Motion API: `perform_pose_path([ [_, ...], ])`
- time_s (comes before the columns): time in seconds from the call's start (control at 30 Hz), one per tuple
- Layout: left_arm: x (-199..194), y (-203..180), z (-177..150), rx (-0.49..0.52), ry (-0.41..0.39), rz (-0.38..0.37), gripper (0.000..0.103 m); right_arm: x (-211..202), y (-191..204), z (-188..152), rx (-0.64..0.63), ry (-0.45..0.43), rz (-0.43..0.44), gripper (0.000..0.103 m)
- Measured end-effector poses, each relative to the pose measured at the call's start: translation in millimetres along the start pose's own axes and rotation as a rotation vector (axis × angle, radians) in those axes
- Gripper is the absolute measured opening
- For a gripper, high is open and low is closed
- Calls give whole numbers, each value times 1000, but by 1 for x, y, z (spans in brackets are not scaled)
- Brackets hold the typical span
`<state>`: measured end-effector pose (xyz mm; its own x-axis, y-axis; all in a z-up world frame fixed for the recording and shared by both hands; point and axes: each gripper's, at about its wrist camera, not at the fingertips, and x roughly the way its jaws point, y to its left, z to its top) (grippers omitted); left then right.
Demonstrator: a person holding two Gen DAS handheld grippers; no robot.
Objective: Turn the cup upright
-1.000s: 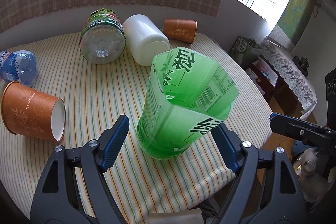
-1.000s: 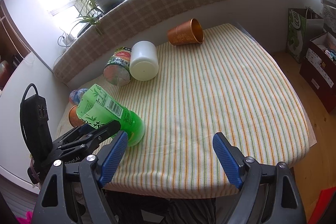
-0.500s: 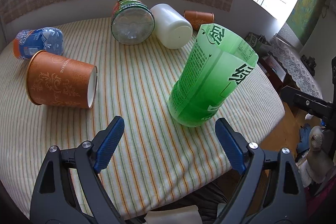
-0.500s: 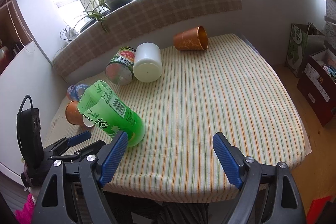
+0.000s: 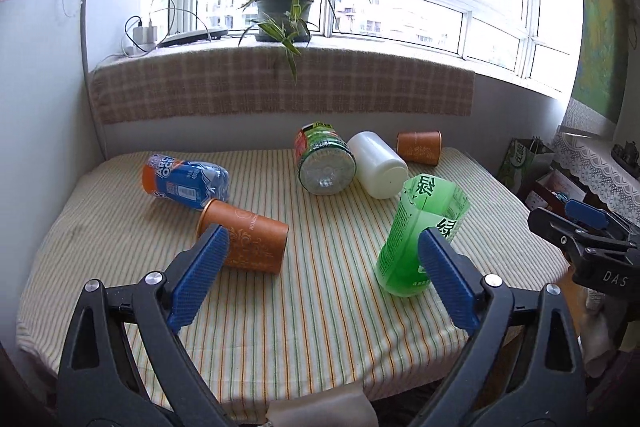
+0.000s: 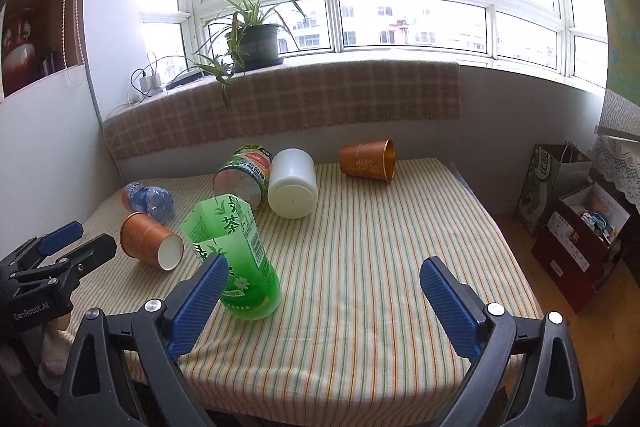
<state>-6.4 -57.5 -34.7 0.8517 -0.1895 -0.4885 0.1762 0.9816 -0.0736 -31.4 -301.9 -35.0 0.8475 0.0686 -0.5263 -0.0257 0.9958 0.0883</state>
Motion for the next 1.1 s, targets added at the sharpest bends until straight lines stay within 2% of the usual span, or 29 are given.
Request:
perform_pose_path([
  [0.1, -16, -2, 4, 16, -65, 37, 103, -9, 6, 1, -8, -64, -34, 101],
  [0.2, -26, -3, 9, 18, -89, 44, 103, -17, 8, 2, 7, -118, -60, 103],
  [0.33, -37, -6, 12, 25, -132, 79, 103, -22, 6, 4, 21, -142, -80, 103],
  [1.1, -40, -7, 12, 20, -125, 88, 103, -19, 5, 5, 10, -132, -84, 103],
])
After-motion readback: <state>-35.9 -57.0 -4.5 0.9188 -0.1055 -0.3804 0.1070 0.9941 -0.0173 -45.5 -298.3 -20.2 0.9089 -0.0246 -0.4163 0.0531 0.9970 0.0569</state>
